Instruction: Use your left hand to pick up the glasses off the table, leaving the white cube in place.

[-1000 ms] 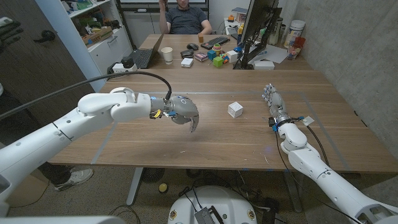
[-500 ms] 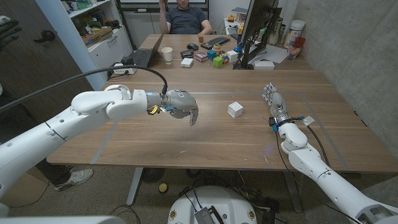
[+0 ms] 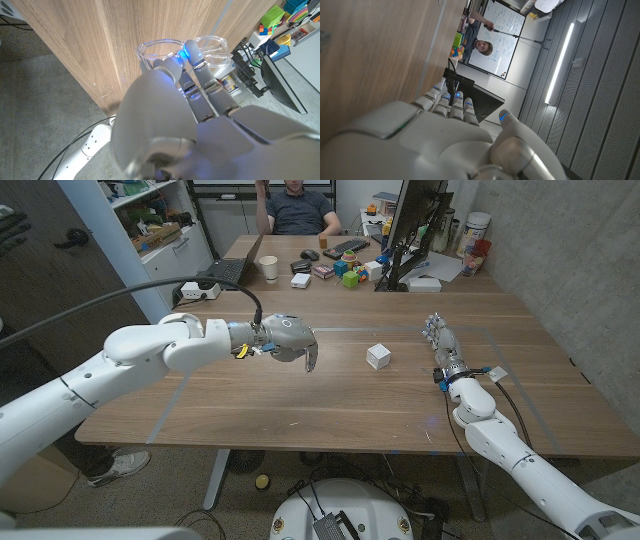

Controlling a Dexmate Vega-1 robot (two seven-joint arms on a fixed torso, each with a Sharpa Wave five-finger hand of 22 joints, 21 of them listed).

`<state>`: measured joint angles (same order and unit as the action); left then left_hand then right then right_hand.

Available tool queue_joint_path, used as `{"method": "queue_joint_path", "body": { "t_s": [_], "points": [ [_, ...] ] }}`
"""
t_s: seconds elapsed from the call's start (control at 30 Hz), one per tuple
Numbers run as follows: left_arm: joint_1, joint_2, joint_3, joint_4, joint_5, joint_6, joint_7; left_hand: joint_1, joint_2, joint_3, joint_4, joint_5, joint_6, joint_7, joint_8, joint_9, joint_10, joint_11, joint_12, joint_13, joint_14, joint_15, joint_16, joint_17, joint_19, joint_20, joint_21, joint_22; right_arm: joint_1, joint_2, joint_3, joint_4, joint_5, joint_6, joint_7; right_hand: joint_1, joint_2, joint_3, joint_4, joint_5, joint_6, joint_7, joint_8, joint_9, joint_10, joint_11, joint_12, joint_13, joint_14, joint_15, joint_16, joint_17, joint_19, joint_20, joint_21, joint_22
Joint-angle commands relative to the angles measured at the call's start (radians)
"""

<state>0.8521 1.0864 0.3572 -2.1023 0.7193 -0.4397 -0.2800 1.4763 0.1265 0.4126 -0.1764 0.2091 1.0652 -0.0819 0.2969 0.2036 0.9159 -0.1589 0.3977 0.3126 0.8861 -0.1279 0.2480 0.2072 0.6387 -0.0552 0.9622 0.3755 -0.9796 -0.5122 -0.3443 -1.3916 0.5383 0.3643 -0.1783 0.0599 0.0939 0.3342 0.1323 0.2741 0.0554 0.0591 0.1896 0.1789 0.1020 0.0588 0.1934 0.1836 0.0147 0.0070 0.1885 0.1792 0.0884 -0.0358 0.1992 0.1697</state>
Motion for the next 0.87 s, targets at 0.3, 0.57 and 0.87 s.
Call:
{"method": "queue_joint_path", "body": {
  "t_s": [0.3, 0.57, 0.87],
  "points": [
    [0.081, 0.044, -0.075, -0.066, 0.000, 0.058, 0.059, -0.010, -0.003, 0.018, 0.009, 0.004, 0.013, 0.001, -0.008, 0.002, 0.012, 0.000, -0.005, 0.006, 0.024, -0.100, 0.008, 0.004, -0.009, -0.103, 0.022, -0.001, -0.032, -0.012, 0.009, -0.045, -0.004, 0.005, -0.008, 0.008, 0.012, -0.002, 0.000, 0.010, 0.011, 0.000, 0.003, 0.005, 0.009, -0.001, 0.005, 0.004, 0.009, -0.001, 0.004, 0.002, 0.009, -0.001, -0.004, 0.002],
    [0.116, 0.061, -0.104, -0.091, -0.001, 0.074, 0.068, -0.012, -0.005, 0.021, 0.009, 0.004, 0.015, 0.002, -0.011, 0.003, 0.014, 0.000, -0.007, 0.009, 0.025, -0.100, 0.007, 0.005, -0.012, -0.102, 0.030, -0.005, -0.044, -0.018, 0.013, -0.065, -0.007, 0.004, -0.013, 0.008, 0.012, -0.002, 0.000, 0.010, 0.011, 0.001, 0.003, 0.005, 0.010, 0.000, 0.004, 0.004, 0.010, -0.001, 0.003, 0.002, 0.009, -0.001, -0.005, 0.002],
    [0.157, 0.078, -0.145, -0.112, -0.001, 0.088, 0.084, -0.015, -0.005, 0.025, 0.009, 0.005, 0.015, 0.007, -0.015, 0.003, 0.014, 0.003, -0.010, 0.012, 0.025, -0.100, 0.006, 0.006, -0.018, -0.102, 0.040, -0.009, -0.058, -0.020, 0.015, -0.082, -0.011, 0.004, -0.021, 0.009, 0.013, -0.002, 0.000, 0.010, 0.012, 0.001, 0.003, 0.005, 0.011, 0.000, 0.004, 0.004, 0.010, -0.001, 0.003, 0.002, 0.009, -0.002, -0.005, 0.002]
  ]
}}
